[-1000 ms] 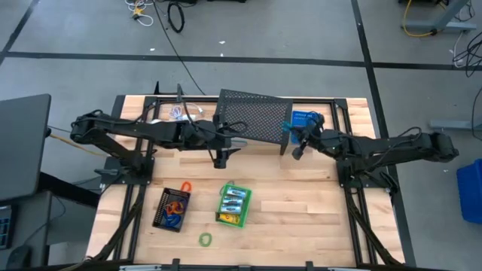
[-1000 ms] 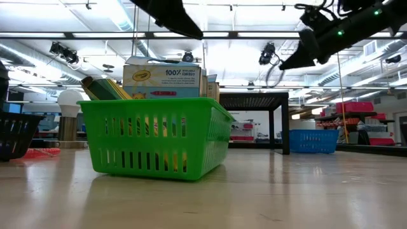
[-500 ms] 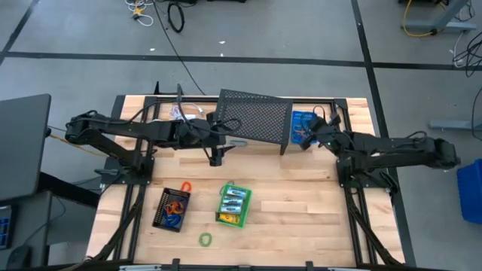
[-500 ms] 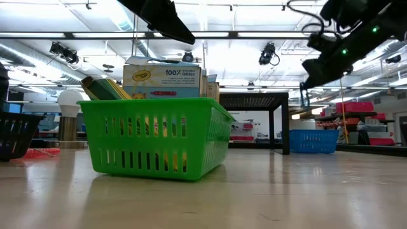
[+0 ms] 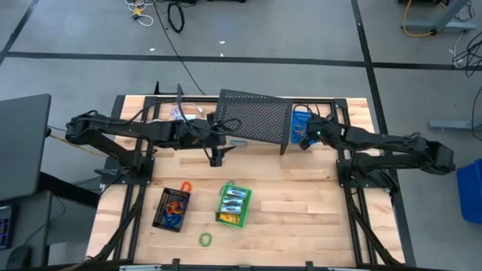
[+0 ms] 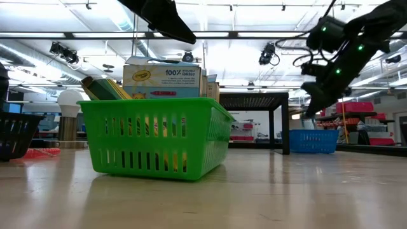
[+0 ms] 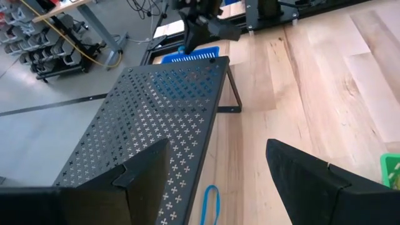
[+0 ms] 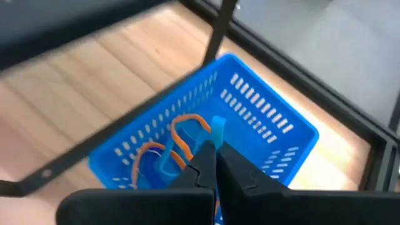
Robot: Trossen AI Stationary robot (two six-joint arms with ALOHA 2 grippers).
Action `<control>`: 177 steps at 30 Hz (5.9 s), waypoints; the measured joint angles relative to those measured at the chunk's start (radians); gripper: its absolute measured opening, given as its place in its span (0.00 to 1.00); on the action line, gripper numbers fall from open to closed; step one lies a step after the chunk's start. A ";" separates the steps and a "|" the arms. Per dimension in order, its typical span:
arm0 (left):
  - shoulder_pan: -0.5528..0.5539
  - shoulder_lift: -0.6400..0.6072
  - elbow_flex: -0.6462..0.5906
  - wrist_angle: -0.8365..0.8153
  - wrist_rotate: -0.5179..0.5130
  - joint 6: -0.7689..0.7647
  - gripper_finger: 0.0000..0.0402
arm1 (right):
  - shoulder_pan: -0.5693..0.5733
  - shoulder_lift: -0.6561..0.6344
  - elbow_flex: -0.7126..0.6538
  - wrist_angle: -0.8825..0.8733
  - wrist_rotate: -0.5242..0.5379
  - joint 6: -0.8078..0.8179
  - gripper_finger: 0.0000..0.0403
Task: Pick & Place Office Desk Supplies
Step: Put the blue rubberband into the blue bin, then adjust the shelf, then put the blue rubberband into the blue bin
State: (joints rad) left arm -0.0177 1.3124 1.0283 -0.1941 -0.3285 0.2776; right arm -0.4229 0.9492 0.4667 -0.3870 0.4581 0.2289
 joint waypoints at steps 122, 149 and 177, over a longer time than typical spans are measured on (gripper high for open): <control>0.166 0.272 0.000 -0.128 0.305 0.068 0.02 | 0.200 0.178 -0.001 0.328 -0.158 -0.052 0.00; 0.279 0.381 0.003 -0.129 0.249 0.177 0.03 | 0.181 0.178 -0.001 0.364 -0.139 -0.121 0.00; 0.237 0.488 0.004 -0.047 0.175 0.371 0.51 | 0.399 0.178 -0.001 0.505 -0.088 -0.226 0.29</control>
State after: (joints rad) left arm 0.2192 1.8003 1.0319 -0.2413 -0.1538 0.6484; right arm -0.0242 1.1267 0.4656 0.1178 0.3706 0.0030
